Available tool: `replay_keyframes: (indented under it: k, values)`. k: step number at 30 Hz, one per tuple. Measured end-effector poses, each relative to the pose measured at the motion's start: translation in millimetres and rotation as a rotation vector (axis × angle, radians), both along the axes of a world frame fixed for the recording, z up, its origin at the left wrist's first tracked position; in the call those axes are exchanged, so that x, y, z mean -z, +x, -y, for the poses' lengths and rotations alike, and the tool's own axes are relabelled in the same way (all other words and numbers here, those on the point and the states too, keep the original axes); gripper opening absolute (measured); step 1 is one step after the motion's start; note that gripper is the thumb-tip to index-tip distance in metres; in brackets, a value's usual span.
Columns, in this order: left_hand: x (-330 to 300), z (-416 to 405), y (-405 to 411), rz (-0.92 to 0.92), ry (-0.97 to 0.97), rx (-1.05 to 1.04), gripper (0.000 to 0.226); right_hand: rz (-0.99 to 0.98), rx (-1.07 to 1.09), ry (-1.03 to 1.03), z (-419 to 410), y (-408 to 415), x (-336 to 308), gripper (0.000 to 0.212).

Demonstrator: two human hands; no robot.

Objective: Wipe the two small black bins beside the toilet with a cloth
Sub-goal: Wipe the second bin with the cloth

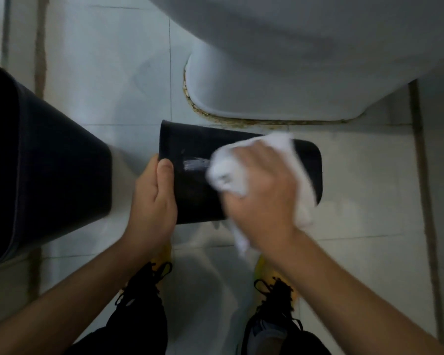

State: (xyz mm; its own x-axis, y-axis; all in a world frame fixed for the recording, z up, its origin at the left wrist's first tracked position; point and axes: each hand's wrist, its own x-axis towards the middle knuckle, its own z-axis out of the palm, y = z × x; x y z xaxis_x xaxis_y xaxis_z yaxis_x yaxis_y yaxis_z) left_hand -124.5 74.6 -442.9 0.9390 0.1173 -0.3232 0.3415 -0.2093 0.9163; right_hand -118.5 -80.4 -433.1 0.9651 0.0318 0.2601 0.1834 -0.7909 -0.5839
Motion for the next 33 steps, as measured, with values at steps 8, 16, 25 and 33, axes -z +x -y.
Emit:
replay_keyframes:
  k: [8, 16, 25, 33]
  values:
    - [5.5, -9.1, -6.2, 0.055, 0.031, -0.012, 0.035, -0.020, -0.117, 0.052, -13.4, 12.3, 5.4, 0.020]
    - [2.9, -4.3, 4.2, 0.049, 0.049, -0.011, 0.032, -0.070, 0.047, 0.071, -15.5, 18.8, 1.7, 0.019]
    - [12.5, -14.9, 8.1, 0.117, -0.053, 0.061, 0.030, -0.094, -0.136, -0.034, -49.8, 34.1, -11.8, 0.020]
    - [11.0, -11.8, 6.5, 0.052, -0.072, 0.002, 0.031, -0.122, -0.222, 0.050, -39.1, 20.5, -7.2, 0.024]
